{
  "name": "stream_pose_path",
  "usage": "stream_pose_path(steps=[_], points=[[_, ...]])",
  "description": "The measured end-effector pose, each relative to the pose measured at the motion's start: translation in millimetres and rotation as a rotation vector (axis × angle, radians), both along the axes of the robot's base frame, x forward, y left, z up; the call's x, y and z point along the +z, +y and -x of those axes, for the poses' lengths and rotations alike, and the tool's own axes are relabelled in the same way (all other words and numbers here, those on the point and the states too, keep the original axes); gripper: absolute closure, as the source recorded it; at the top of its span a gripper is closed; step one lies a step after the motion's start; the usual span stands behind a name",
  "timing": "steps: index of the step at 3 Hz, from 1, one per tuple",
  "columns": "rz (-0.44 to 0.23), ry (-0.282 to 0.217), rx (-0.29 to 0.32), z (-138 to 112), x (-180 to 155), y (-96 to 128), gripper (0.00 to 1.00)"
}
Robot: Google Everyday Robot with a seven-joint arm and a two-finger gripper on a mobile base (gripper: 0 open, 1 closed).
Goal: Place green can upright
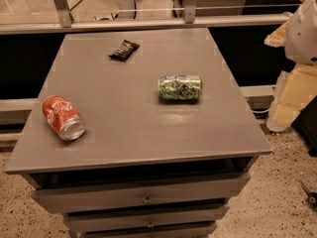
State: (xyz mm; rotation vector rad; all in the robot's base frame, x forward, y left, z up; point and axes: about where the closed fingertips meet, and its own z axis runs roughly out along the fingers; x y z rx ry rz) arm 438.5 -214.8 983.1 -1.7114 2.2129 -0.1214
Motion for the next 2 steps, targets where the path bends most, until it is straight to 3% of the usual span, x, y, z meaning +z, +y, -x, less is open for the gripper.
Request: stream_pose_path(steps=[1, 2], points=[[0.0, 0.0, 0.0, 0, 0, 0, 0.0], [0.002, -0.036, 0.03, -16, -5, 14, 0.0]])
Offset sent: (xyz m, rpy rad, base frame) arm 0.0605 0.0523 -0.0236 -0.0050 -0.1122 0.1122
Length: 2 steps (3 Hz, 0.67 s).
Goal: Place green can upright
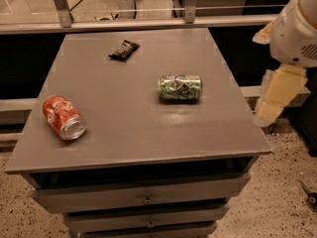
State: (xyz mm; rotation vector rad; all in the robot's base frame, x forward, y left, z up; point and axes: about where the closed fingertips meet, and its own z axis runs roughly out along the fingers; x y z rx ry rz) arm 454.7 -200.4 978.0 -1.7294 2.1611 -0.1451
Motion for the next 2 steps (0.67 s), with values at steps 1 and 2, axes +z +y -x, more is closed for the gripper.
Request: stream_pose_path(steps=[1, 2], points=[[-0.025, -0.051, 0.06, -48, -17, 42, 0.0], [-0.056, -0.073, 0.126, -93, -37, 94, 0.0]])
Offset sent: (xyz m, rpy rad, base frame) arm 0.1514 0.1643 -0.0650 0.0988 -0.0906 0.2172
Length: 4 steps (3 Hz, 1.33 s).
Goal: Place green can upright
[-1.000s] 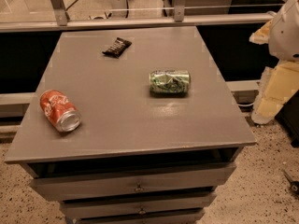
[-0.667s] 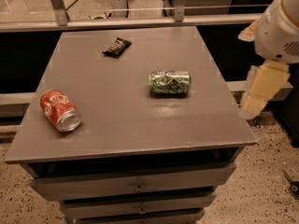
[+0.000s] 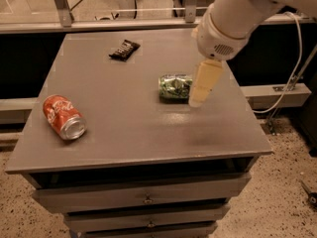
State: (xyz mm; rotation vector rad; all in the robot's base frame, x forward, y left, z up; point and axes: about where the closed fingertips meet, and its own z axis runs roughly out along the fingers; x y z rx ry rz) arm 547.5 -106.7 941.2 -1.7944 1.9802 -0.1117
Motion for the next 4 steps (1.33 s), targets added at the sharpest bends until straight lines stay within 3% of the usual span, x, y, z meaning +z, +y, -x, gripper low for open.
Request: stream_pose_path(steps=[1, 2, 3, 4], points=[[-0.005, 0.02, 0.055, -26, -26, 42, 0.0], [0.018, 0.056, 0.077, -42, -56, 62, 0.0], [0.048, 0.091, 0.072, -55, -81, 66, 0.0], [0.08, 0.115, 0.056, -67, -98, 66, 0.23]])
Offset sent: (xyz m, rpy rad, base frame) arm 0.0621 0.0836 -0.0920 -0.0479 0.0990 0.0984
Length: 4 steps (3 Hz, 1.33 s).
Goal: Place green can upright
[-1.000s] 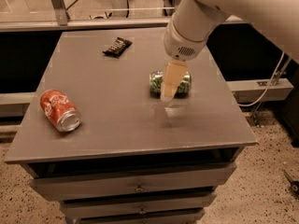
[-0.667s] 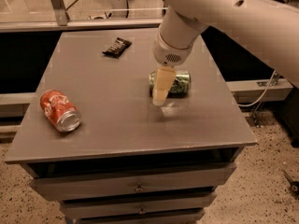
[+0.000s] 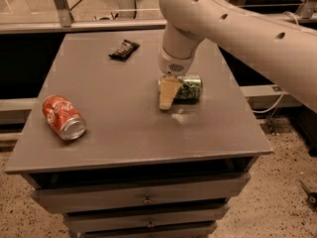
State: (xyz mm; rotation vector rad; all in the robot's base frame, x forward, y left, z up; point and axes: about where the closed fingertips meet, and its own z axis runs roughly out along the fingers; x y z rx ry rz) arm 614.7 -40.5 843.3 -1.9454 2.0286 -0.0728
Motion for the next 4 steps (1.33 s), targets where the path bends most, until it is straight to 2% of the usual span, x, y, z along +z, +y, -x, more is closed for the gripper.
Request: stream_pose_path(steps=[2, 3, 4], points=[[0.003, 0.009, -0.006, -6, -3, -1, 0.7], [-0.068, -0.001, 0.008, -7, 12, 3, 0.94], [-0.304, -0.081, 0.057, -21, 64, -1, 1.0]])
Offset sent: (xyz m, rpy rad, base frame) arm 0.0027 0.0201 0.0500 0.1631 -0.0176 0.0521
